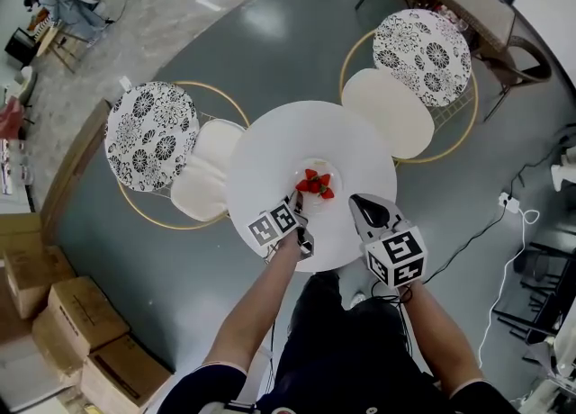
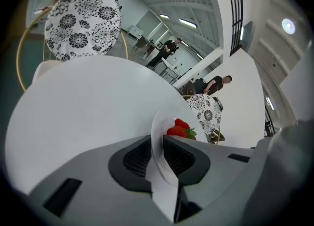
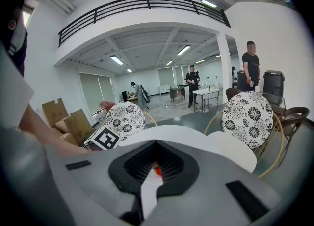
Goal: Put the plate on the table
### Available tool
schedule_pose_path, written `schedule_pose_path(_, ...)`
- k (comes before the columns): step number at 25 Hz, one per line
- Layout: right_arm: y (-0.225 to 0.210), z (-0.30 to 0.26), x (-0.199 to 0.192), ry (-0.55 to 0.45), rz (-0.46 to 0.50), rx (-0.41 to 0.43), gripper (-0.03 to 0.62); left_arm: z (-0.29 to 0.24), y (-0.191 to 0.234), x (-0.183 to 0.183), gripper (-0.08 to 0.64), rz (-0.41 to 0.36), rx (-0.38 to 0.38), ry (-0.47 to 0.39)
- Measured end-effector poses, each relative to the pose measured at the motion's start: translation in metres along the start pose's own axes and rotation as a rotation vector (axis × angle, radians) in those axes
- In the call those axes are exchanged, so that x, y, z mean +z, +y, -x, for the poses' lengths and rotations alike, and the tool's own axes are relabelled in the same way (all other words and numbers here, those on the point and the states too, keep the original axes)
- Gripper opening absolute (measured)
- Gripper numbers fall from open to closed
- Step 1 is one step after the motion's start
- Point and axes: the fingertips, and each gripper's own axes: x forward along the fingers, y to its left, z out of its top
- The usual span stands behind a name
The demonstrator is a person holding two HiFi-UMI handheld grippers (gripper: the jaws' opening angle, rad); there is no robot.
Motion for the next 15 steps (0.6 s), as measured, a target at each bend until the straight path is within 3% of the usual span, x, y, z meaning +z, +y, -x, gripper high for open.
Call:
schedule_pose_path(9,-0.0019,0.0038,0.0013,-0.009,-0.004,-0.001,0.005,0.0003,0.0010,-0.0029,0.086,-0.246,0.124,0.025)
schedule_pose_path(15,-0.0028,0.0061,0.0027,-0.015,-0.003,-0.003,0.005,-0.0021,-0.0025,-0.0074,0.101,-0.356,0.140,0.056)
